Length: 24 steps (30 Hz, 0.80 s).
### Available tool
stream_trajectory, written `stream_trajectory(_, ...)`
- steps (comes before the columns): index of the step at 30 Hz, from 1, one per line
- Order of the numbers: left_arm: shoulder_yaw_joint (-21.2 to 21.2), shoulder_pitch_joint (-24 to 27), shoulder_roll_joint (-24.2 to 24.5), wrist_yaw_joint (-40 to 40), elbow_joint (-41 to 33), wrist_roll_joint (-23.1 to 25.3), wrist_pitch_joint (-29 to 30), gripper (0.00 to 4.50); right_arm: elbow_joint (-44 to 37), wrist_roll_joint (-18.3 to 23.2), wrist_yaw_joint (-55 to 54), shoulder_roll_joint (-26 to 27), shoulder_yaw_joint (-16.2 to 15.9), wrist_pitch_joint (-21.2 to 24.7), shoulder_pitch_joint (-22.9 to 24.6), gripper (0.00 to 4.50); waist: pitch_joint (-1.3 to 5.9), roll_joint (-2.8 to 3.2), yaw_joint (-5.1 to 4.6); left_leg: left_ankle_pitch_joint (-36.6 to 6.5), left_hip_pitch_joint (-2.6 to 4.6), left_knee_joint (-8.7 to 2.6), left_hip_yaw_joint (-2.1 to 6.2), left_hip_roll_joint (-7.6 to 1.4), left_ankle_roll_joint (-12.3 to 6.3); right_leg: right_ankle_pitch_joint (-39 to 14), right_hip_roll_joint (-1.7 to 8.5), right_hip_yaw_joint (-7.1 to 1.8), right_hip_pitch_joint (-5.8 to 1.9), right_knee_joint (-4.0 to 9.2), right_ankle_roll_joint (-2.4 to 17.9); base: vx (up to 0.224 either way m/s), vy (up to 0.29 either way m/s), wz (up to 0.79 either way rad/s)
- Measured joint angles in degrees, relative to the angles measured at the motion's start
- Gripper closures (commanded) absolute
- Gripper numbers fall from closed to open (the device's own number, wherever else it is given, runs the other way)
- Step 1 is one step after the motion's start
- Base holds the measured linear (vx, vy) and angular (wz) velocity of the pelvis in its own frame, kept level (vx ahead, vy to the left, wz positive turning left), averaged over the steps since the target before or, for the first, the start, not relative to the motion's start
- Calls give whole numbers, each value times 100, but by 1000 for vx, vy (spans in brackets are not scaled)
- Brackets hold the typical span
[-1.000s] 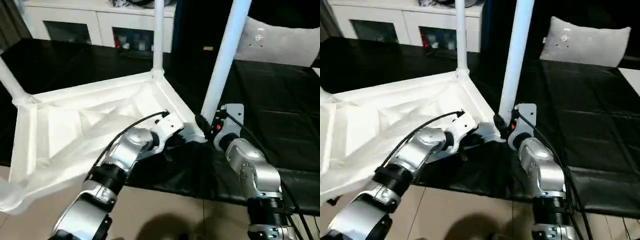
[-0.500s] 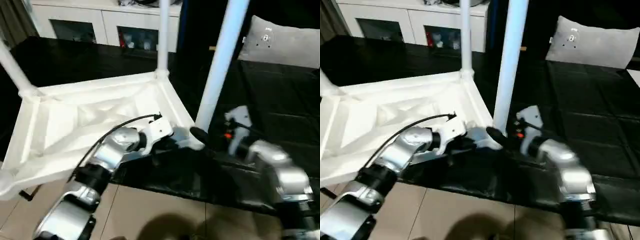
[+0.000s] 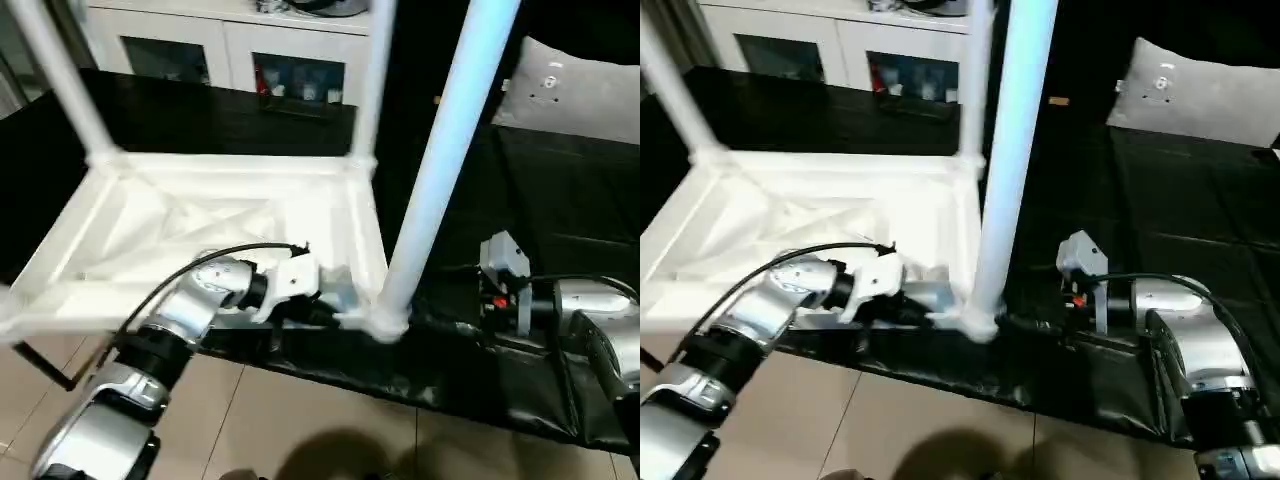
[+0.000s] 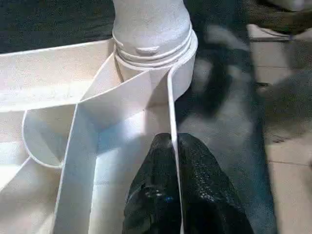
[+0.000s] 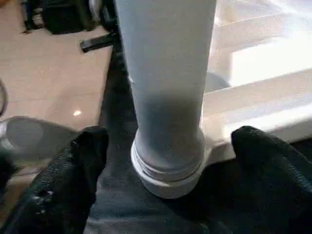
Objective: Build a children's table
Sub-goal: Rotate leg to tighten
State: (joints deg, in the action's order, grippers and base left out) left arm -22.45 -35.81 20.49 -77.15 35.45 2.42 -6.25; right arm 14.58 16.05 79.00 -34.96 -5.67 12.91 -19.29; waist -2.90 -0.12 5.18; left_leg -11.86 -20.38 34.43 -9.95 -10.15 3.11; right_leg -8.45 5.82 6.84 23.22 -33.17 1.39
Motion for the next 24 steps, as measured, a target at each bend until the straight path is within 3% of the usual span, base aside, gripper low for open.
stream_trajectory(12, -125, 40, 64, -385, -150, -53, -119, 450, 248, 113, 504, 246, -355, -74, -79, 137, 2, -7, 101, -1, 18, 4, -1, -2, 2, 0, 0, 0, 0, -2, 0, 0, 0, 0)
stream_trajectory(24, -148, 41, 47, -417, -145, -75, -143, 450, 274, 161, 491, 259, -348, 12, -58, 244, 2, -8, 137, -1, 18, 3, -1, -2, 3, -1, 0, 0, -1, -2, -2, 0, 0, 0)
